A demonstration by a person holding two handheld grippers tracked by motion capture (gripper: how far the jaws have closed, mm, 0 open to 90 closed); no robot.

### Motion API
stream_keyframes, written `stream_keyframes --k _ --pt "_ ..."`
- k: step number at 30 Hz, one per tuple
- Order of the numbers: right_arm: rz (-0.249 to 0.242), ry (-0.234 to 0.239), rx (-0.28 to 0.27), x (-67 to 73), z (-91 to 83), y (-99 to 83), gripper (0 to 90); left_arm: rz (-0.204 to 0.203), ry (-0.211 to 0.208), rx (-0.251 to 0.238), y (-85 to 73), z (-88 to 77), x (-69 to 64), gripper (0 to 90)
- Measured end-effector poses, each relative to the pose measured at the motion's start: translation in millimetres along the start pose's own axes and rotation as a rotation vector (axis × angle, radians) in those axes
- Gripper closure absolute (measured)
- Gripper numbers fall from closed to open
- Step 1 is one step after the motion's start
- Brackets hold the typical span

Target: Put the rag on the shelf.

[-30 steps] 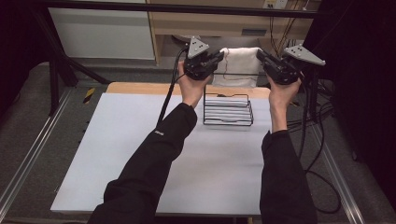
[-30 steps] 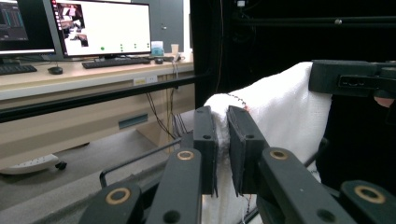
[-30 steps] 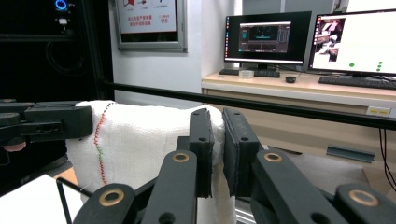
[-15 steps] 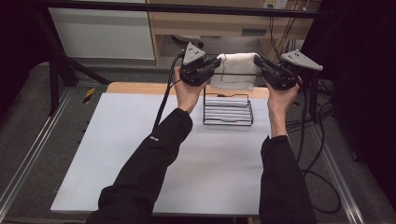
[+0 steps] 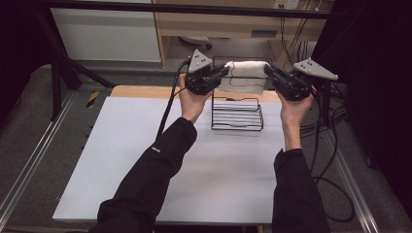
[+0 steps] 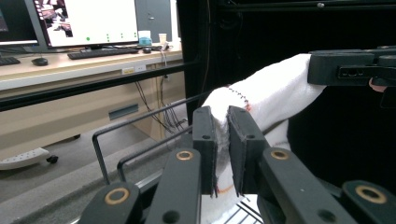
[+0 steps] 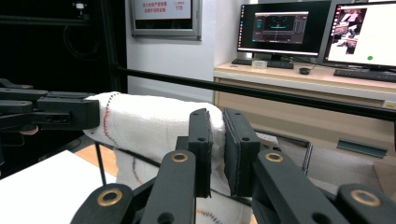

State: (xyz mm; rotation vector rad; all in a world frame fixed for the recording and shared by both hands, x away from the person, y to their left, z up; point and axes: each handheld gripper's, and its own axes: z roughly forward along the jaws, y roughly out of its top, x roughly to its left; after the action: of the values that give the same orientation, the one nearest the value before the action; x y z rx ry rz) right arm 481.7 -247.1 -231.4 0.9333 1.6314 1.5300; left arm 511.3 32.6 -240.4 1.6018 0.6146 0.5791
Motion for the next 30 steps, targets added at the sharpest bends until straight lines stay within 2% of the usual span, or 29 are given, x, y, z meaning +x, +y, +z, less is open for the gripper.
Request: stream_keyframes --k 22,30 --pt "-0.016 0.030 0.020 10.2 -16.2 -16.0 82.3 -0.001 -0.025 0.055 -9.8 -15.9 -10.4 80.9" --pt "-0.021 0.036 0.017 10.4 -19.8 -20.7 82.3 -0.010 -0.024 0.077 -1.6 -26.0 -9.4 79.7"
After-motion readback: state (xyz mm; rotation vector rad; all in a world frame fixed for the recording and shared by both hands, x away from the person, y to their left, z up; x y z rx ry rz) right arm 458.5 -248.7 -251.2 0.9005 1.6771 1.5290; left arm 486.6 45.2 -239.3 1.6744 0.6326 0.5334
